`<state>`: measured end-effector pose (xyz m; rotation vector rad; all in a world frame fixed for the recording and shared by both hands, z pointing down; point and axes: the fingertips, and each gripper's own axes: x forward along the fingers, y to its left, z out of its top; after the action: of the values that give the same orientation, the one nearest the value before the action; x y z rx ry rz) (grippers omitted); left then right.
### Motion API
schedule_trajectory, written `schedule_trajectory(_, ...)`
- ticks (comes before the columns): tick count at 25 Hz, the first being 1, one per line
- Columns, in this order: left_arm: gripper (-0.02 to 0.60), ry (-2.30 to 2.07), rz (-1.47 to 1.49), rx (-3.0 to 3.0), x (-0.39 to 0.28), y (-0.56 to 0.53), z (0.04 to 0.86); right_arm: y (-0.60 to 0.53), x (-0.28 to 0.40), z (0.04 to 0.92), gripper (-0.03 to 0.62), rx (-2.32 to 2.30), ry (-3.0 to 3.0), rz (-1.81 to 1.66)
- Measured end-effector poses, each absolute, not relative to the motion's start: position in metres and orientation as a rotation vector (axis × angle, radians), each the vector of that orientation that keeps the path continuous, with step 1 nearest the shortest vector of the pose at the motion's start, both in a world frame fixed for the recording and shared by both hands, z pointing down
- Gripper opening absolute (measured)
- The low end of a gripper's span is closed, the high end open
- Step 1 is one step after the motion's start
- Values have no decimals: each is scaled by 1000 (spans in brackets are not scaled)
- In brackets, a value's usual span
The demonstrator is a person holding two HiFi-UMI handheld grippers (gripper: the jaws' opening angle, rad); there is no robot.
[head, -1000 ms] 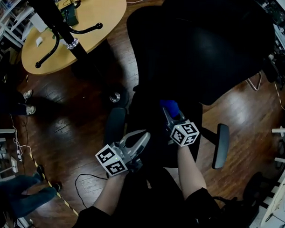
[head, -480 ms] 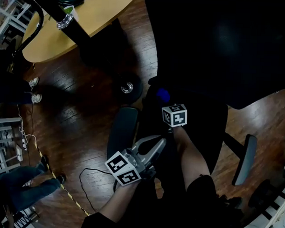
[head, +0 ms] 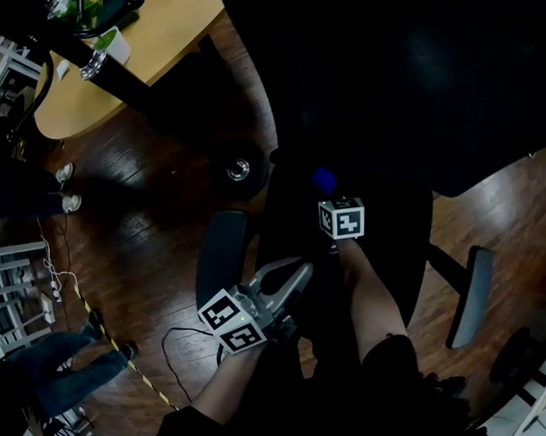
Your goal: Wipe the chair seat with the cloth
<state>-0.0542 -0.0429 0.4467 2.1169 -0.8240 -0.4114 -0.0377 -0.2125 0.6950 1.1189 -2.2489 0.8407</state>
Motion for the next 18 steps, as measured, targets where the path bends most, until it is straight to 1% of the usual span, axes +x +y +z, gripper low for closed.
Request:
schedule_trajectory(6, -6, -821, -389, 2119, -49, -47, 449, -207, 60, 710, 37, 1273, -2107, 887)
schedule_trajectory(14, -6, -801, -364, 2134, -37, -53, 452, -189, 187, 703, 37, 1479, -1918, 905)
schedule_trajectory(18, -6, -801, -361, 2138, -36, -55, 452, -181, 232, 699, 37, 1552, -1847, 900)
